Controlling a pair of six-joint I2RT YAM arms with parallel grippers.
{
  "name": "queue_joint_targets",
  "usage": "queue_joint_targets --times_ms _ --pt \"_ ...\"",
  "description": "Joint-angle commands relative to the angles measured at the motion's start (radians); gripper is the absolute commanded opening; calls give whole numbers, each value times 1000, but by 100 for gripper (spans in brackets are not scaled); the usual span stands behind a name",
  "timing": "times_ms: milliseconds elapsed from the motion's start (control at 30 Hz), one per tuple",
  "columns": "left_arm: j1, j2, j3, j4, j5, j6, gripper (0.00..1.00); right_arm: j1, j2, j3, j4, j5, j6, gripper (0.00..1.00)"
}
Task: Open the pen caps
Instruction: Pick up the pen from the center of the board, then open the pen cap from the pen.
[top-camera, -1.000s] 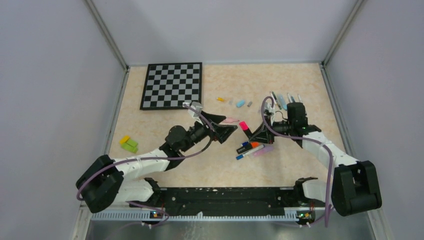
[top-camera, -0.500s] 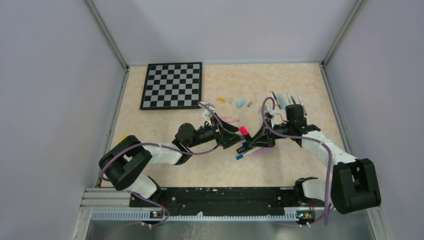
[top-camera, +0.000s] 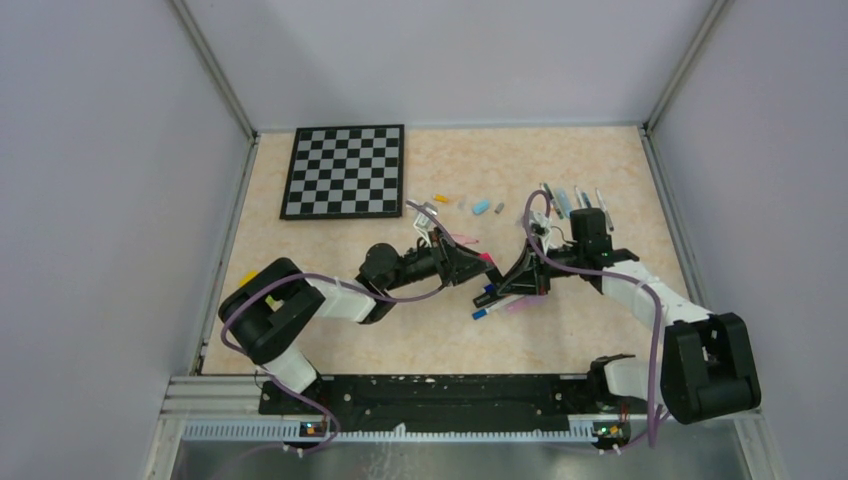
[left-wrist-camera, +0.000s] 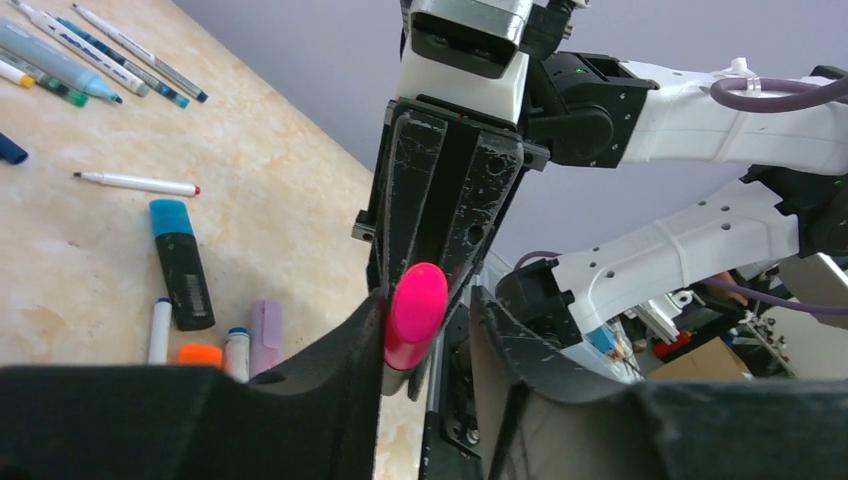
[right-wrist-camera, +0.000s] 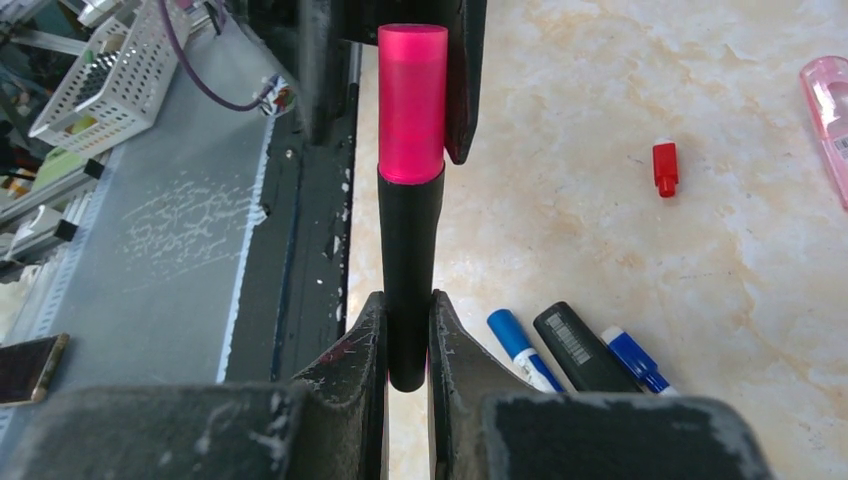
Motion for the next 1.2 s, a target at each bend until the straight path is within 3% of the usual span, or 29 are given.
queue_joint_targets --times_ms 0,133,200,400,667,767,833,867,900,1167 --pt "-12 4 39 82 27 -5 30 5 6 25 39 -5 5 0" --pt "-15 10 45 72 36 1 0 5 13 24 45 0 15 0" --pt "-16 6 47 62 33 6 0 6 16 24 49 4 19 0" --pt "-39 -15 69 -31 30 88 0 5 25 16 152 -36 151 31" --pt "-67 6 90 -54 23 127 0 4 24 9 212 -61 232 38" --pt "-68 5 90 -53 20 133 0 5 19 10 240 -62 239 33" --pt "-67 3 92 -48 19 136 0 5 17 9 242 -64 239 17" --pt "-68 6 92 -43 21 139 0 4 15 7 248 -69 241 4" --pt "-67 8 95 -28 20 142 0 6 16 4 253 -74 245 0" --pt "43 -98 155 2 -86 228 0 31 26 3 195 -104 186 0"
